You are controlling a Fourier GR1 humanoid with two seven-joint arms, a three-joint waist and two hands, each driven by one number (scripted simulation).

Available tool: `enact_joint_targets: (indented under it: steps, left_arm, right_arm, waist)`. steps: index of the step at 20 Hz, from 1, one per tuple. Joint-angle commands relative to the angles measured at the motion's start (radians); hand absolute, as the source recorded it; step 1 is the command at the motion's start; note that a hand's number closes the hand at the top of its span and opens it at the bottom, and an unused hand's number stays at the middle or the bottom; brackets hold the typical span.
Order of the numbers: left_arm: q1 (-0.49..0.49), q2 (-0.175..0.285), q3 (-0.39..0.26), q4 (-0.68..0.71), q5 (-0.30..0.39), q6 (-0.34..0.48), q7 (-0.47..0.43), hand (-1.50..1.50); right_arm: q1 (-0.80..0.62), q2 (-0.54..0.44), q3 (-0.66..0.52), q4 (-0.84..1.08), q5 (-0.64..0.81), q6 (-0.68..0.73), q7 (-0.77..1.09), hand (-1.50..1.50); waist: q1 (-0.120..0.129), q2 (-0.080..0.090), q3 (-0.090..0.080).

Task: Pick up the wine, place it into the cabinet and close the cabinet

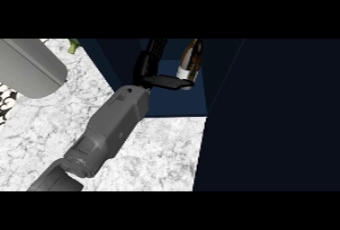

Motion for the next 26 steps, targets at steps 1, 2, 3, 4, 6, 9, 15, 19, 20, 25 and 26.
enact_joint_targets:
  steps: [1, 2, 3, 4, 6, 9, 15, 19, 20, 25, 26]
  left_arm:
    - [-0.007, 0.068, -0.01, -0.099, -0.02, 0.002, 0.093, -1.5]
    - [0.009, 0.028, -0.025, -0.146, -0.028, 0.056, 0.096, -1.5]
    - [0.08, -0.003, -0.04, -0.191, -0.047, 0.071, 0.056, -1.5]
    - [0.061, -0.002, -0.045, -0.23, -0.056, 0.095, 0.084, -1.5]
    - [0.096, -0.008, -0.066, -0.333, -0.051, 0.098, 0.154, -1.5]
    - [0.144, -0.01, -0.13, -0.479, -0.083, 0.156, 0.194, -1.5]
    - [0.349, -0.011, -0.298, -0.831, -0.064, 0.351, 0.322, -1.5]
    - [0.42, -0.01, -0.368, -1.002, -0.093, 0.502, 0.353, -1.5]
    - [0.439, -0.01, -0.443, -1.081, -0.088, 0.582, 0.371, -1.5]
    - [0.603, -0.009, -0.52, -1.236, -0.101, 0.666, 0.337, -1.5]
    - [0.563, -0.01, -0.473, -1.281, -0.141, 0.68, 0.402, -1.5]
  right_arm:
    - [0.067, -0.025, -0.055, -0.063, -0.049, 0.017, 0.015, -1.5]
    - [0.057, -0.024, -0.052, -0.079, -0.041, -0.011, 0.053, -1.5]
    - [0.05, -0.017, -0.001, -0.076, 0.023, -0.017, 0.031, -1.5]
    - [0.057, -0.007, -0.007, -0.05, 0.001, -0.009, 0.004, -1.5]
    - [0.032, 0.009, 0.05, -0.058, 0.051, -0.04, 0.023, -1.5]
    - [0.05, -0.002, 0.03, -0.096, 0.051, -0.061, 0.046, -1.5]
    - [0.022, -0.02, 0.027, -0.105, 0.01, -0.066, 0.062, -1.5]
    - [0.051, 0.001, 0.106, -0.07, 0.073, -0.041, -0.016, -1.5]
    - [0.007, -0.014, 0.079, -0.051, 0.051, -0.062, 0.023, -1.5]
    - [0.01, -0.015, 0.088, -0.116, 0.062, -0.088, 0.05, -1.5]
    - [-0.03, -0.041, 0.038, -0.054, 0.033, -0.079, 0.051, -1.5]
  waist:
    - [0.031, -0.016, 0.004]
    - [0.042, -0.024, 0.004]
    - [0.039, -0.018, 0.004]
    - [0.038, -0.017, 0.004]
    - [0.055, -0.024, 0.003]
    - [0.045, -0.023, 0.004]
    - [0.038, -0.023, 0.003]
    - [0.032, -0.013, 0.004]
    - [0.032, -0.017, 0.003]
    - [0.024, -0.016, 0.003]
    - [0.031, -0.014, 0.003]
